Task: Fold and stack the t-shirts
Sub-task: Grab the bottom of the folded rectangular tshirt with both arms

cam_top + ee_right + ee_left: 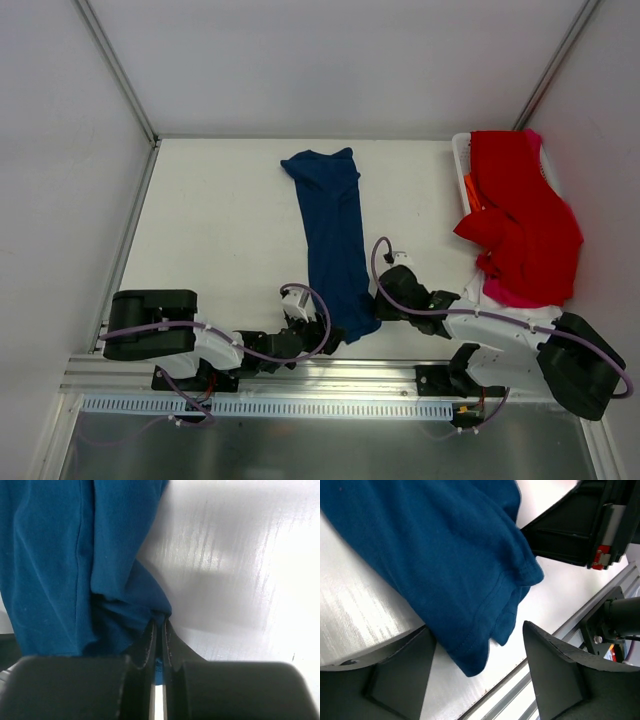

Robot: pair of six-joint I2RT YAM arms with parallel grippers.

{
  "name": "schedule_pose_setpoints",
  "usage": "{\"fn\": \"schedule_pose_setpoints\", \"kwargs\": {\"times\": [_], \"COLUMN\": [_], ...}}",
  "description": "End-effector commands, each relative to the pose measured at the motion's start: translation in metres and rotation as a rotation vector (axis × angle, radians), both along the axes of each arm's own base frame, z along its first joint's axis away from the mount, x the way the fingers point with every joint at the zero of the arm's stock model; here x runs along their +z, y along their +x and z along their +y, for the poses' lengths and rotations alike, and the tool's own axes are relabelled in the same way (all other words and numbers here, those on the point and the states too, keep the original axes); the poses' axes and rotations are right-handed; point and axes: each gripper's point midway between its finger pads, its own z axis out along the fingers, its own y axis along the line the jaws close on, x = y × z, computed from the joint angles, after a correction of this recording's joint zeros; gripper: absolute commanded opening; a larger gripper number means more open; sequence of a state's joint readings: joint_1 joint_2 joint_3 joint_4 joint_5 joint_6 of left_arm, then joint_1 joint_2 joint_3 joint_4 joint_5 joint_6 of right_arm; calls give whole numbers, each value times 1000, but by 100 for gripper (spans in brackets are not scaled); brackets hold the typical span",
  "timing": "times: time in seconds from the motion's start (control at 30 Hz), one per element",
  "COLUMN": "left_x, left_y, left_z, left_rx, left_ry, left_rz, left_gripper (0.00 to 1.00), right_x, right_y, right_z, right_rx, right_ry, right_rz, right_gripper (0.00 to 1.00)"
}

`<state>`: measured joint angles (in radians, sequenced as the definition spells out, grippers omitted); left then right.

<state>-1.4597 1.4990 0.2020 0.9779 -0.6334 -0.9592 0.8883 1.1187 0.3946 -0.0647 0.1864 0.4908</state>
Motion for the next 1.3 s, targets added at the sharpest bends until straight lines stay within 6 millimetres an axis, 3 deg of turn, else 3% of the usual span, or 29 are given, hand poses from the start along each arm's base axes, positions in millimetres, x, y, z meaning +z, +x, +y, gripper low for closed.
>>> {"fn": "schedule_pose_setpoints", "kwargs": {"times": [0.0, 0.03, 0.1, 0.13, 0.17, 0.33, 0.53, 0.57, 0.67, 0.83, 0.87, 1.0, 1.27], "left_x": [-12, -12, -11, -11, -13, -14, -8, -6, 2, 16, 21, 46, 65], "left_y": [0, 0, -1, 0, 0, -8, -43, -45, -64, -78, -79, -76, -52], "left_z": [1, 1, 0, 1, 3, 2, -1, 2, 8, 25, 26, 34, 57], "left_rx": [-14, -15, -20, -17, -14, -66, -185, -176, -183, -167, -165, -145, -52], "left_ry": [72, 77, 80, 80, 83, 116, 183, 200, 243, 260, 242, 185, 202], "left_rz": [5, 4, 4, 5, 8, 23, 39, 26, 21, 46, 47, 24, -73], "left_gripper": [63, 52, 39, 19, 12, 0, 0, 0, 0, 0, 0, 0, 0], "right_x": [5, 5, 4, 5, 5, 4, 12, 13, 22, 42, 45, 63, 98], "right_y": [2, 1, -2, -3, -7, -21, -54, -67, -81, -94, -92, -87, -66], "right_z": [10, 11, 11, 12, 14, 8, 1, 5, -1, 15, 10, 20, 23], "right_rx": [0, 1, -1, -1, -2, -57, -145, -107, -124, -139, -140, -152, -160], "right_ry": [37, 40, 41, 43, 50, 18, -22, -29, -94, -168, -209, -228, -202], "right_rz": [1, 2, 6, 4, 9, -6, -47, -53, -94, -133, -158, -208, -299], "right_gripper": [0, 0, 0, 0, 0, 0, 0, 0, 0, 0, 0, 0, 0]}}
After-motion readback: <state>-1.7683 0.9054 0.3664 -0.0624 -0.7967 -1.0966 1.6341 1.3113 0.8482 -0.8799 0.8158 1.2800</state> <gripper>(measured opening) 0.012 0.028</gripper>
